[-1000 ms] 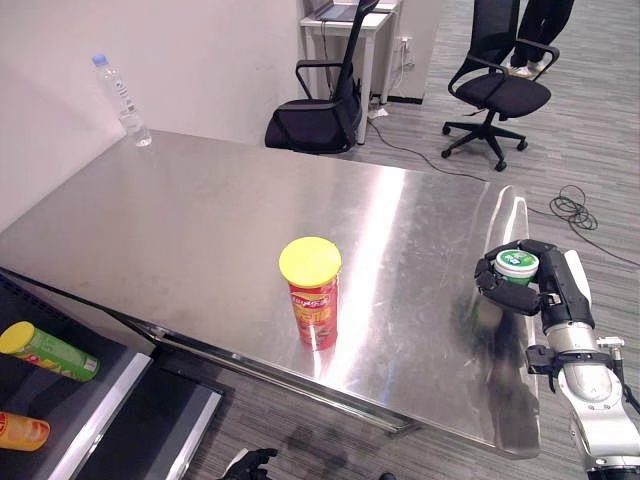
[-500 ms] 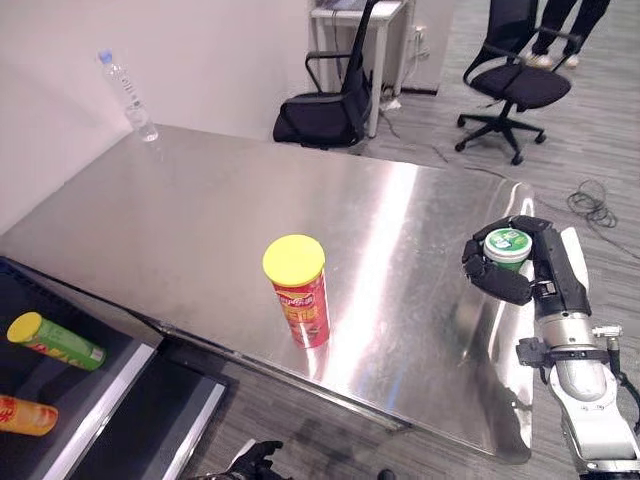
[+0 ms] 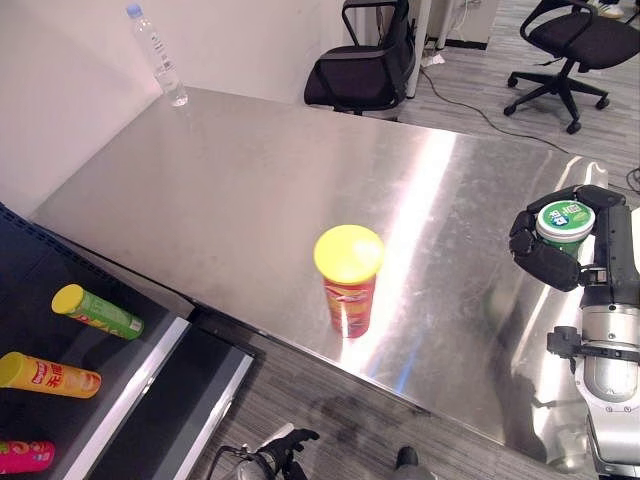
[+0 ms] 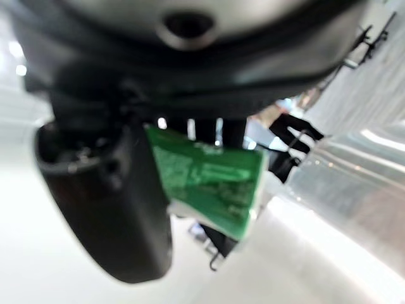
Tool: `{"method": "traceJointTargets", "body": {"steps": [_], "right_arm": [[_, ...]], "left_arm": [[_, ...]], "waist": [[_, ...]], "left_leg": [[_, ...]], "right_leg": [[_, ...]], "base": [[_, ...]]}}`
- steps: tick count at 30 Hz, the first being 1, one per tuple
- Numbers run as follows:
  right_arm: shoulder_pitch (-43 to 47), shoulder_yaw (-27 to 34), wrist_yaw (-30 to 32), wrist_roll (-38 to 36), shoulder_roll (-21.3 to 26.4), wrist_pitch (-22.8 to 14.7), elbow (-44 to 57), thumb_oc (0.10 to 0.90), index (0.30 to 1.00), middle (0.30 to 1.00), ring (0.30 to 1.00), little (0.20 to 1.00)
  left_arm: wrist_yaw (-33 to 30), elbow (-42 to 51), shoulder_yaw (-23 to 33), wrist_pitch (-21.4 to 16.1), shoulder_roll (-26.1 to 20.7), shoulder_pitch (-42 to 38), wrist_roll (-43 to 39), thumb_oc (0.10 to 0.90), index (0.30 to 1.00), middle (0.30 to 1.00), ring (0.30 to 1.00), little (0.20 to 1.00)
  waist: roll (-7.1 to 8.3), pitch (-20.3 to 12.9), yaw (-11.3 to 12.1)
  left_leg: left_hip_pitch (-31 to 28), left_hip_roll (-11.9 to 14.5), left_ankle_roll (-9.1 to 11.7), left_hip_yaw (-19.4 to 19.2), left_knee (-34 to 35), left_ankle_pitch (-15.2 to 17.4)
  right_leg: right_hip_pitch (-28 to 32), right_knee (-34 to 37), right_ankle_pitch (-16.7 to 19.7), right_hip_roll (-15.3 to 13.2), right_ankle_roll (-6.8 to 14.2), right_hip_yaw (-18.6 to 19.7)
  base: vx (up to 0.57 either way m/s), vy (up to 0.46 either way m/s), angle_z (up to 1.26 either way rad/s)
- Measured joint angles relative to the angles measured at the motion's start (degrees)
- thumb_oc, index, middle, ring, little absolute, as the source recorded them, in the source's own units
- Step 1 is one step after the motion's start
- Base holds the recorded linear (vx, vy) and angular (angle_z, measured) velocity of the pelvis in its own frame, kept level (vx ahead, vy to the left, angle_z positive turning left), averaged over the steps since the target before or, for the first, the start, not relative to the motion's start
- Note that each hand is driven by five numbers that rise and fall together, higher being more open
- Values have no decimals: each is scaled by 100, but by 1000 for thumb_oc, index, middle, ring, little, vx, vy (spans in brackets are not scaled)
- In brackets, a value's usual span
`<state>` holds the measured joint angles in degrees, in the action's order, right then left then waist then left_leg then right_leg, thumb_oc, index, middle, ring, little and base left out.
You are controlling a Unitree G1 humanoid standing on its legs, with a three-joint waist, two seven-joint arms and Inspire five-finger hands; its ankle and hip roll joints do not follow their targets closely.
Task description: Put the goods on the table back onto the shelves and tidy them up.
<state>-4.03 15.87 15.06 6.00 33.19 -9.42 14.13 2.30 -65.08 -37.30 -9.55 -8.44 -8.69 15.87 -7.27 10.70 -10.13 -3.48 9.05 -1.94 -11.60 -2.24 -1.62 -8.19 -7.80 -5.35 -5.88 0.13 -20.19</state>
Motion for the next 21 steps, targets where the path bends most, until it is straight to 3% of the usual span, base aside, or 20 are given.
{"method": "traceJointTargets", "body": {"steps": [1, 2, 3, 4, 6, 7, 10, 11, 12, 13, 14, 16, 17, 18, 20, 21], "right_arm": [[5, -22, 4, 5, -36, -8, 8, 400, 300, 300, 300, 300], [-74, 51, 41, 13, -10, 29, -38, 400, 300, 300, 300, 300], [-41, 129, 47, 15, -29, 121, -98, 400, 300, 300, 300, 300], [-90, 168, 88, 14, -48, 177, -86, 400, 300, 300, 300, 300], [-239, 216, 136, 18, 66, 175, 15, 400, 300, 300, 300, 300], [-287, 265, 156, 20, 101, 174, 21, 400, 300, 300, 300, 300], [-458, 439, 271, 172, 144, 226, 10, 400, 300, 300, 300, 300], [-517, 461, 299, 316, 82, 239, 6, 400, 300, 300, 300, 300], [-534, 455, 302, 391, -9, 242, 8, 400, 300, 300, 300, 300], [-624, 456, 304, 472, -152, 240, 17, 400, 300, 300, 300, 300], [-802, 437, 299, 527, -408, 259, 28, 400, 300, 300, 300, 300], [-1062, 429, 290, 629, -768, 305, 30, 400, 300, 300, 300, 300], [-1137, 431, 294, 640, -827, 343, 25, 400, 300, 300, 300, 300], [-1280, 394, 273, 674, -876, 386, 29, 400, 300, 300, 300, 300], [-1425, 323, 274, 724, -977, 444, -36, 400, 300, 300, 300, 300], [-1392, 296, 279, 724, -986, 495, -49, 400, 300, 300, 300, 300]], "left_arm": [[24, 22, -11, -2, -67, -46, 0, 800, 900, 900, 900, 900], [31, 28, -16, -26, -147, -149, -6, 800, 900, 900, 900, 900], [-59, 19, 17, -9, -14, -224, -15, 800, 900, 900, 900, 900], [-73, 118, 3, -47, 93, -214, -12, 800, 900, 900, 900, 900], [-87, 311, -13, -143, 292, -255, -14, 800, 900, 900, 900, 900], [-100, 303, -45, -156, 366, -286, -14, 800, 900, 900, 900, 900], [-166, 429, -96, -251, 502, -306, -4, 800, 900, 900, 900, 900], [-190, 367, -66, -268, 500, -240, -5, 800, 900, 900, 900, 900], [-202, 287, -35, -261, 476, -179, -5, 800, 900, 900, 900, 900], [-210, 132, -69, -252, 424, -138, -5, 800, 900, 900, 900, 900], [-206, -161, 68, -186, 334, -47, 1, 800, 900, 900, 900, 900], [-229, -446, 118, -65, 50, 230, 60, 800, 900, 900, 900, 900], [-201, -524, 244, 30, -43, 182, 82, 800, 900, 900, 900, 900], [-289, -561, 272, 77, -249, 199, 110, 800, 900, 900, 900, 900], [-420, -591, 633, 96, -389, 346, 117, 800, 900, 900, 900, 900], [-428, -591, 720, 96, -422, 376, 118, 800, 900, 900, 900, 900]], "waist": [[77, -46, -54], [465, -63, -265], [352, -72, -235], [195, -165, -182], [-44, -312, -224], [-92, -343, -262], [-152, -370, -303], [-75, -382, -314], [35, -364, -308], [230, -401, -301], [562, -348, -241], [972, -273, -151], [985, -228, -178], [1055, -175, -50], [1120, -159, -18], [1053, -162, 0]], "left_leg": [[28, -44, 21, 141, 132, -18], [-66, -373, 268, 390, 156, 46], [-57, -241, 653, 359, -351, 531], [-50, -2, 1112, 207, -1118, 779], [-215, 336, 1318, 108, -1240, 766], [-273, 407, 1425, 102, -1123, 760], [-431, 336, 1279, -211, -294, 690], [-561, 22, 1040, -202, -52, 844], [-656, -154, 1000, -189, 112, 867], [-598, -406, 868, -153, 106, 906], [-585, -771, 635, -94, -4, 974], [-564, -1145, 385, -146, -292, 1087], [-580, -1204, 238, -63, -312, 1176], [-656, -1298, 45, -194, -332, 1167], [-750, -1303, 22, -316, -341, 1170], [-826, -1278, 4, -356, -267, 1181]], "right_leg": [[24, 699, 366, 146, -298, 39], [246, 1350, 1413, -95, -179, -10], [327, 1297, 1440, -43, -174, -218], [367, 1167, 1377, -44, -234, -344], [356, 947, 1305, -188, -176, -607], [344, 860, 1304, -300, -131, -697], [311, 526, 1345, -778, 164, -967], [242, 381, 1393, -1049, 423, -949], [190, 259, 1431, -1254, 480, -907], [94, 192, 1499, -1524, 590, -856], [96, 168, 1672, -1912, 754, -757], [162, 156, 1980, -2314, 849, -688], [85, -84, 2012, -2419, 849, -647], [-265, -582, 1947, -2507, 1033, -634], [-5, -238, 1983, -2101, 1010, -635], [18, -131, 1923, -1956, 1090, -598]], "base": [[-363, 244, 79], [-255, 180, 89], [-419, 291, 92], [-241, 166, 40], [-378, 320, 76], [-529, 454, 105], [-503, 417, 79], [-434, 308, 41], [-318, 230, 33], [-418, 253, 20], [-275, 172, 14], [-305, 193, 12], [-456, 257, -7], [-472, 251, -9], [-360, 191, -25], [-456, 187, -32]]}}
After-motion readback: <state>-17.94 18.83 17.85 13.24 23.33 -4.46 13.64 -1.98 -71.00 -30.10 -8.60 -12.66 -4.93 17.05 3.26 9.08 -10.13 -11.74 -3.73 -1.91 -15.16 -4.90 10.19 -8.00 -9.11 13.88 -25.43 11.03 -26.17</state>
